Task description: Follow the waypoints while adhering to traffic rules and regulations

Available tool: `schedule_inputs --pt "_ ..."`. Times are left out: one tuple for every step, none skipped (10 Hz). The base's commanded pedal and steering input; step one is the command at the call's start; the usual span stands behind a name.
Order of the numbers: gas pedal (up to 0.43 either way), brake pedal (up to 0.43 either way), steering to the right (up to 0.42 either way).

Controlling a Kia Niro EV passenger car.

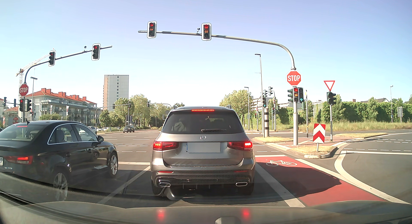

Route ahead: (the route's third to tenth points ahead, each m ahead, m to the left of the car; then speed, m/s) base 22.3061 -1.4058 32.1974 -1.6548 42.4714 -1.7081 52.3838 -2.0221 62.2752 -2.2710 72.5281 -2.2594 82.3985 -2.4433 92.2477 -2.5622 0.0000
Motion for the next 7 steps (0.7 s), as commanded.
schedule_inputs --pt "0.0 0.415 0.0" --pt "0.0 0.415 0.0" --pt "0.0 0.415 0.0" --pt "0.0 0.415 0.0" --pt "0.0 0.415 0.0" --pt "0.0 0.415 0.0" --pt "0.0 0.421 0.0"
